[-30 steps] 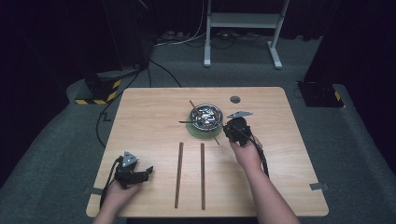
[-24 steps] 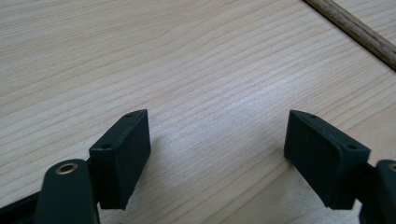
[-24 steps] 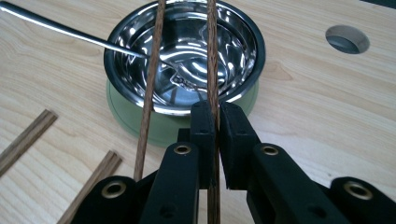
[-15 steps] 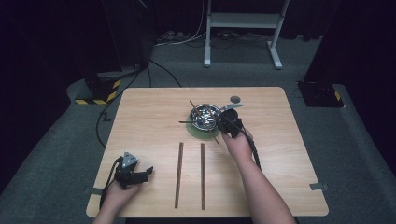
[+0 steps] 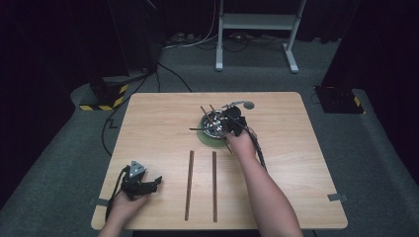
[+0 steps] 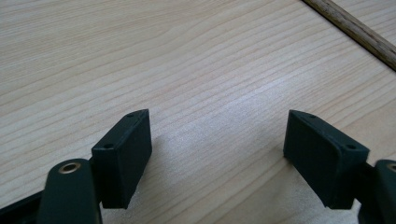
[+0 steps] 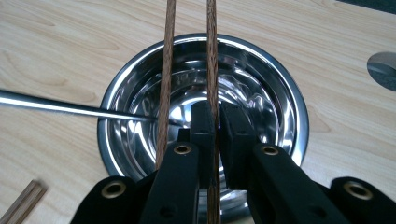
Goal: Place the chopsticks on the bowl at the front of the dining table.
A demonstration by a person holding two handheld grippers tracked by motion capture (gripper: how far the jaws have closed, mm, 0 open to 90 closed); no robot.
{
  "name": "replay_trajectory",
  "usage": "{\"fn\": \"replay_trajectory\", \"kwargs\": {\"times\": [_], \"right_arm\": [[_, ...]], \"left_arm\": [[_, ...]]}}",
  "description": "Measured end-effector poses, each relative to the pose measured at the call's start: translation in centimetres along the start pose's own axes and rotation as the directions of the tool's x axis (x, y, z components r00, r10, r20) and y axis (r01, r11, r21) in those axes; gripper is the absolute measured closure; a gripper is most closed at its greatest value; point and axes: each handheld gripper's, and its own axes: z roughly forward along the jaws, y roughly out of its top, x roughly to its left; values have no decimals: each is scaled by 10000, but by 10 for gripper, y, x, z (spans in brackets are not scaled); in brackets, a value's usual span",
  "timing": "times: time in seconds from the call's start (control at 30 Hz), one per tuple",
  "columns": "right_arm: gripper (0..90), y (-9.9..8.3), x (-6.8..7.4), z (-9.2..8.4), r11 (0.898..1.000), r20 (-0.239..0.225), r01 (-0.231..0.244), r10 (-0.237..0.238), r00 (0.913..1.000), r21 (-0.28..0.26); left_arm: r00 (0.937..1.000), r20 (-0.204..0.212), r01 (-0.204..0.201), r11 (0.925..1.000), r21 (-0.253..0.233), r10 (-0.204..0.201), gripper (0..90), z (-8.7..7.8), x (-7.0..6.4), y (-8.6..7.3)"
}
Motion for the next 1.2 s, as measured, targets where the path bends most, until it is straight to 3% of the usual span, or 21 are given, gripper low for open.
{"fn": "replay_trajectory", "kwargs": {"times": [0.4, 0.83, 1.0, 1.2], "right_arm": [[844, 11, 8, 16, 9998, 41, 73, -74, 10000, 181], [839, 10, 17, 22, 9987, 18, 273, -274, 9996, 420], [816, 11, 17, 16, 9993, -43, 317, -316, 9995, 212], [794, 8, 15, -4, 9993, -210, 352, -355, 9991, -140]], "left_arm": [[10000, -3, 15, 10000, -26, -15, 236, 0, 0, 0], [10000, 11, 28, 10000, -19, -28, 236, 0, 0, 0], [10000, 8, 11, 10000, -17, -11, 236, 0, 0, 0], [10000, -3, 3, 10000, 1, -3, 236, 0, 0, 0]]}}
